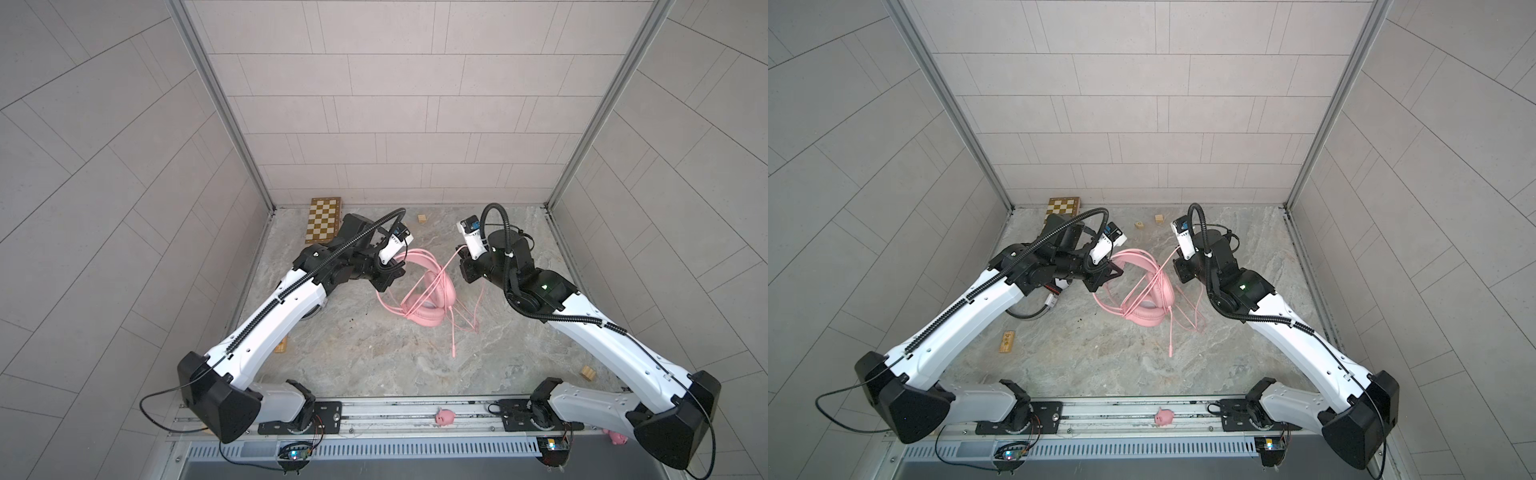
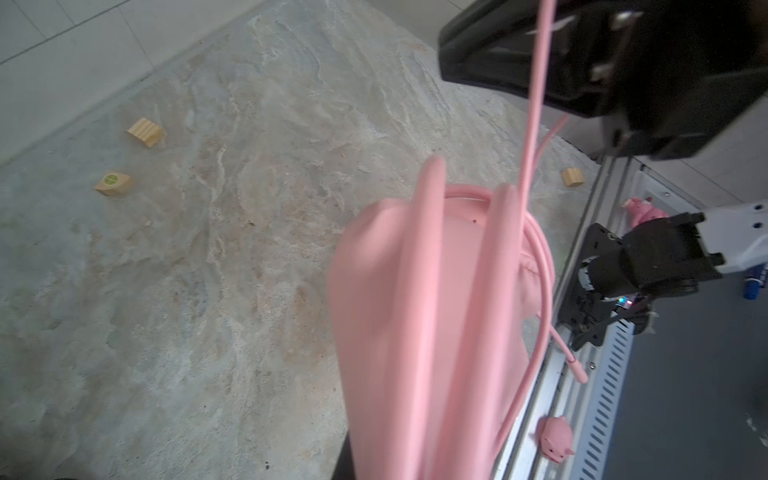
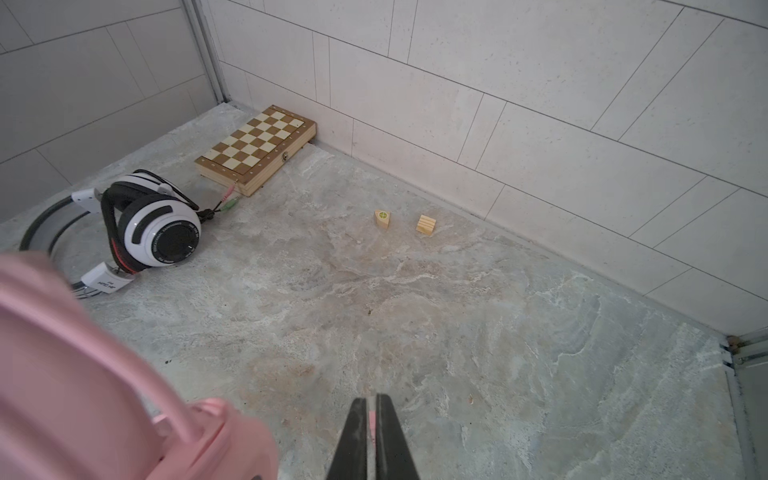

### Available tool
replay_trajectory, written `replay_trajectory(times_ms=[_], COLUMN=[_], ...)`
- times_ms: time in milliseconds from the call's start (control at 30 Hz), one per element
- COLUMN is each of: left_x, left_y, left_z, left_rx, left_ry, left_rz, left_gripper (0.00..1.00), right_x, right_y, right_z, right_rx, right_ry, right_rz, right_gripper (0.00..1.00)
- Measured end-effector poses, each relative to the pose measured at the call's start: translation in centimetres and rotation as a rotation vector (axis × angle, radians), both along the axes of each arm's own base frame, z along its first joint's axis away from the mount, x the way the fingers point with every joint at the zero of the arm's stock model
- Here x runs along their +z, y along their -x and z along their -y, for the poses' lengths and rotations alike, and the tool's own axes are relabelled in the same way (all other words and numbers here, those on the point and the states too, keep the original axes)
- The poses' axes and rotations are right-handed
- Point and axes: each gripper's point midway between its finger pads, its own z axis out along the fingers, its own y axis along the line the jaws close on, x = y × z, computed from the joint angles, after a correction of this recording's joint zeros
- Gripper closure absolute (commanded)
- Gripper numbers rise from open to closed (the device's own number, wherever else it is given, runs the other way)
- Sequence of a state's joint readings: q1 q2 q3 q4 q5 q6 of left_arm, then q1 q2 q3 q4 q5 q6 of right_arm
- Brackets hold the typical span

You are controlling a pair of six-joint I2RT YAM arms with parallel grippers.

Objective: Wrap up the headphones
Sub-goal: 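Swing the cable over the headphones with the right gripper while the left lowers them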

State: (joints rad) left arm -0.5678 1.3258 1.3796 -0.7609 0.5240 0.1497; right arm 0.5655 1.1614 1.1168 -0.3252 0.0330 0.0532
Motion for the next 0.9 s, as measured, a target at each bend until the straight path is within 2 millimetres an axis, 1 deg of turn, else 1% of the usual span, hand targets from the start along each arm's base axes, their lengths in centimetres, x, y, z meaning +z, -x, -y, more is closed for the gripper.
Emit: replay_trajectory(times_ms=[167, 300, 533, 633, 767, 900], left_x=[0.6, 0.7, 1.6, 2.6, 4.5, 5.8], left_y=[1.6, 2.7, 4.0, 4.7, 5.5, 6.2], left_z=[0.1, 0.3, 0.9, 1.1, 1.5, 1.6], left_rx=[-0.038, -0.07, -0.114, -0.124, -0.144, -0.158], left_ry=[0.036, 0.055, 0.117, 0.163, 0.237, 0.282], left_rz=[-0.039, -0.08, -0.13, -0.143, -0.148, -0.148], left_gripper=[1.0, 1.0, 1.0, 1.0, 1.0, 1.0], right_x=[-0.2, -0.6, -2.3, -3.0, -3.9, -4.9], right_y=[-1.9, -3.2, -5.4, -6.2, -7.0, -7.8], right_z=[0.1, -0.4, -1.3, -2.1, -3.7, -5.5], right_rx=[-0.027, -0.018, 0.038, 0.073, 0.13, 0.187], right_ry=[-0.023, -0.062, -0.172, -0.229, -0.305, -0.383], right_rz=[0.033, 0.059, 0.049, 0.036, 0.018, -0.007], right_gripper=[0.81, 0.76, 0.75, 0.75, 0.76, 0.76])
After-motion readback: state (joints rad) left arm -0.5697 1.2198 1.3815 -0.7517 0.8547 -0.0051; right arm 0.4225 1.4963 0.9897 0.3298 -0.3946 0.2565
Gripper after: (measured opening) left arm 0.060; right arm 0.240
